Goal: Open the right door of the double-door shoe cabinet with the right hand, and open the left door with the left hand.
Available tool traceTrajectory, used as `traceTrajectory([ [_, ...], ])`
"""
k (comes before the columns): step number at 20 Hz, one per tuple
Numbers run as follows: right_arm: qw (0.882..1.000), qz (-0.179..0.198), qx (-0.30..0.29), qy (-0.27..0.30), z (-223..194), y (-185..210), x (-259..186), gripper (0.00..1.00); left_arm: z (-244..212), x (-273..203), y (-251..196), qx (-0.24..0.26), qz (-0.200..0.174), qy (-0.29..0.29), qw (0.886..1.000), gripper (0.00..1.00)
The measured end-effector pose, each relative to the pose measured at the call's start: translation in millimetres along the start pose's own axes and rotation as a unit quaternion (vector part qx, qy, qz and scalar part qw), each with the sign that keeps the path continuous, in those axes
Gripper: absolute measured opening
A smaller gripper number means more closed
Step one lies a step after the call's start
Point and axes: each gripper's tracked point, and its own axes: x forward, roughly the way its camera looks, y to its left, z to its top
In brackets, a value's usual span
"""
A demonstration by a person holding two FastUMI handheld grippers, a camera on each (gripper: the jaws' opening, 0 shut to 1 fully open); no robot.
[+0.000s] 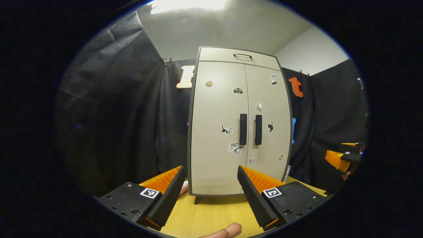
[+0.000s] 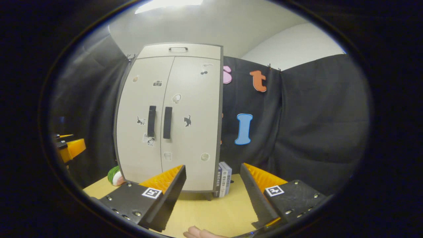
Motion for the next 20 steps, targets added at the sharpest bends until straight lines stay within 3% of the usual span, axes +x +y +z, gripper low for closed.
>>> traceTrajectory([
  [4,1.0,0.005,0.003,0.011,-3.0,6.3,11.9,0.94,7.6,6.7,-3.2,-0.001,0.0,-0.004,1.0,0.98],
  [8,0.999,0.014,0.024,0.028,-5.8,16.5,40.3,0.98,6.4,3.3,-6.8,0.004,-0.014,-0.005,1.0,0.98],
  [12,0.998,0.03,0.043,0.037,1.4,34.9,80.8,0.98,-1.5,-0.6,-7.9,-0.01,-0.022,-0.003,1.0,0.98],
  [20,0.996,0.076,0.027,0.025,35.0,95.2,170.5,0.98,-22.3,-3.7,8.9,0.001,-0.017,0.012,1.0,0.98],
])
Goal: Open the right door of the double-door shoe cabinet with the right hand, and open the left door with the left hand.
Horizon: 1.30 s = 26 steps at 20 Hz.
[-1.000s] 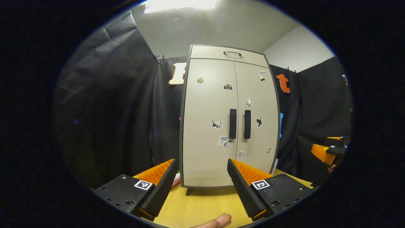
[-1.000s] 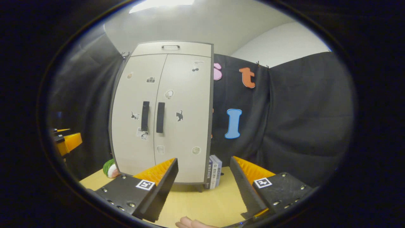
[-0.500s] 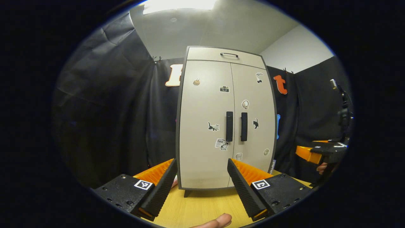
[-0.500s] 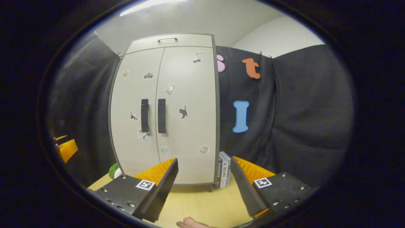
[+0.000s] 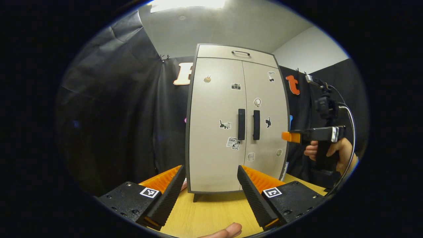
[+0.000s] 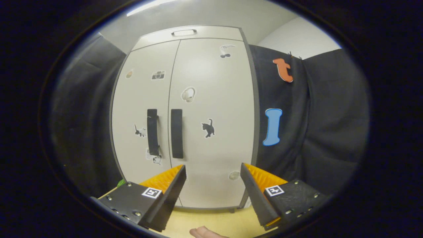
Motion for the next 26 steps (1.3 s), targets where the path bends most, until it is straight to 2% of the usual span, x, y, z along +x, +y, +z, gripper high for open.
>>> traceTrajectory([
  [4,0.998,0.022,-0.035,-0.041,30.8,37.0,44.5,0.98,-5.8,-0.6,9.3,-0.008,0.004,0.005,1.0,0.98],
  [7,0.999,0.036,-0.022,-0.03,28.8,63.8,71.3,0.98,-11.4,-0.4,15.7,-0.011,0.005,0.012,1.0,0.98],
  [9,0.999,0.029,-0.003,-0.023,29.1,68.2,82.1,0.98,-15.5,-2.4,17.7,-0.008,0.005,0.015,1.0,0.98],
  [13,1.0,0.011,-0.009,-0.01,22.3,73.5,100.7,0.98,-26.2,-0.3,39.2,0.002,0.013,0.021,1.0,0.98],
  [15,1.0,-0.007,-0.013,-0.024,27.9,73.0,107.3,0.94,-28.0,0.6,45.6,0.001,0.018,0.02,1.0,0.98],
  [16,0.999,-0.008,-0.015,-0.043,34.2,74.9,111.7,0.96,-30.2,0.1,46.7,-0.001,0.017,0.021,1.0,0.98],
  [17,0.999,0.003,-0.011,-0.044,34.0,84.1,111.2,0.88,-32.0,-0.7,47.7,-0.004,0.014,0.021,1.0,0.98],
  [19,1.0,0.006,-0.018,-0.021,21.7,92.8,119.6,0.53,-36.4,0.1,48.9,-0.011,0.01,0.024,1.0,0.98],
  [20,1.0,0.0,-0.009,-0.016,15.6,91.1,122.8,0.39,-38.7,-0.1,49.6,-0.014,0.008,0.027,1.0,0.98],
  [21,1.0,-0.004,0.008,-0.005,13.3,92.1,126.4,0.34,-40.3,0.7,50.7,-0.015,0.007,0.029,0.999,0.98],
  [23,0.998,0.003,0.055,-0.006,17.7,91.2,126.1,0.34,-42.2,1.3,55.1,-0.016,0.012,0.031,0.999,0.99],
  [24,0.999,0.004,0.053,-0.005,17.4,90.8,127.2,0.33,-42.4,0.3,57.1,-0.017,0.014,0.031,0.999,0.99],
  [26,1.0,0.006,0.017,-0.005,15.8,91.7,126.4,0.25,-42.9,-0.5,59.6,-0.016,0.016,0.032,0.999,0.99],
])
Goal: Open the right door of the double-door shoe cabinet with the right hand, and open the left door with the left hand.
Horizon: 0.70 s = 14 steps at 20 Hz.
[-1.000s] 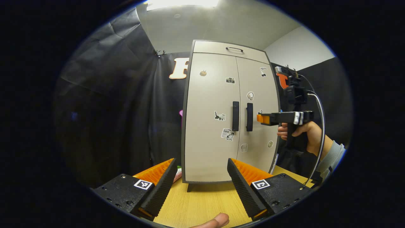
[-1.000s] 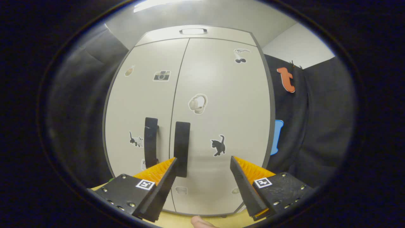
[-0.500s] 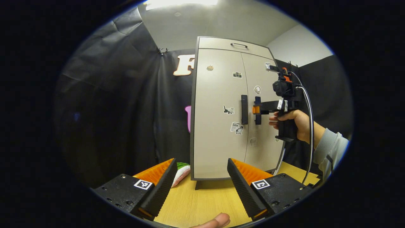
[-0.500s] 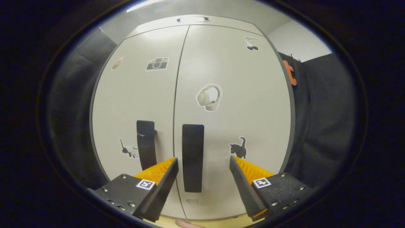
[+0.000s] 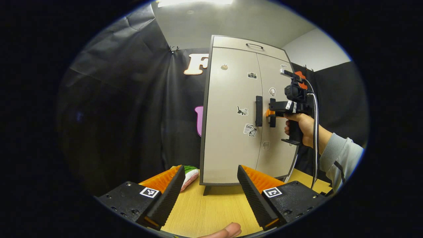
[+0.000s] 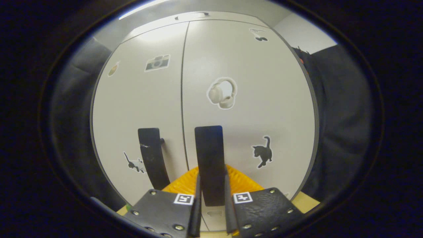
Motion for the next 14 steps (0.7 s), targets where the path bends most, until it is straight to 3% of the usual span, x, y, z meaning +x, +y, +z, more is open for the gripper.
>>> traceTrajectory([
  [6,0.999,0.032,0.009,0.019,0.6,-0.2,-9.5,0.23,11.7,-5.0,2.2,0.015,0.014,-0.007,1.0,0.98],
  [11,0.998,0.058,-0.004,0.027,2.0,-3.8,-23.2,0.23,18.6,-12.0,-22.0,0.019,-0.007,-0.013,1.0,0.98],
  [14,0.997,0.069,-0.009,0.029,1.8,-7.0,-29.4,0.23,26.9,-15.2,-38.1,-0.005,-0.023,-0.029,0.999,0.98],
])
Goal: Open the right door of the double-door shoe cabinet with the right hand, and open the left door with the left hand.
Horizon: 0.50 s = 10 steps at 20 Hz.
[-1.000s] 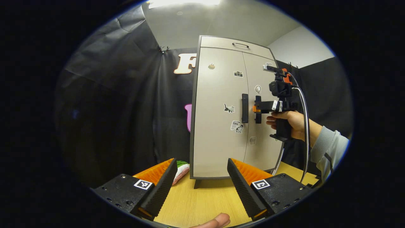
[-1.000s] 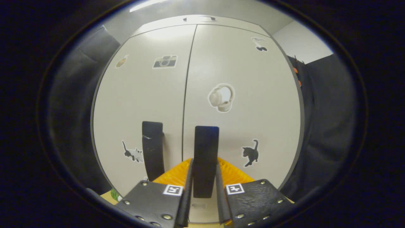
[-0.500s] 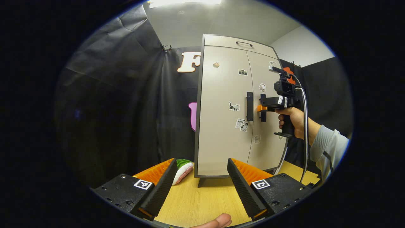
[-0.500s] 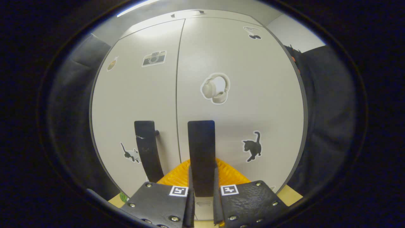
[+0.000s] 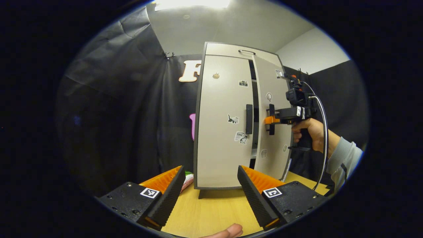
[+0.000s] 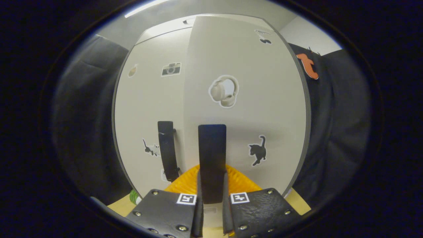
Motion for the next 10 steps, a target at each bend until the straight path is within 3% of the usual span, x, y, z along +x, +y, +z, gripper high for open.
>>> traceTrajectory([
  [6,1.0,0.019,-0.004,0.0,0.4,-5.9,-13.0,0.23,7.1,-2.8,-23.0,0.003,-0.011,0.0,1.0,0.98],
  [7,1.0,0.021,-0.002,0.0,0.7,-6.8,-14.9,0.19,8.6,-2.3,-24.6,0.005,-0.011,0.0,1.0,0.98],
  [10,0.999,0.033,-0.005,0.001,1.0,-10.9,-20.9,0.23,9.3,-3.6,-27.4,0.011,-0.013,0.001,1.0,0.98],
])
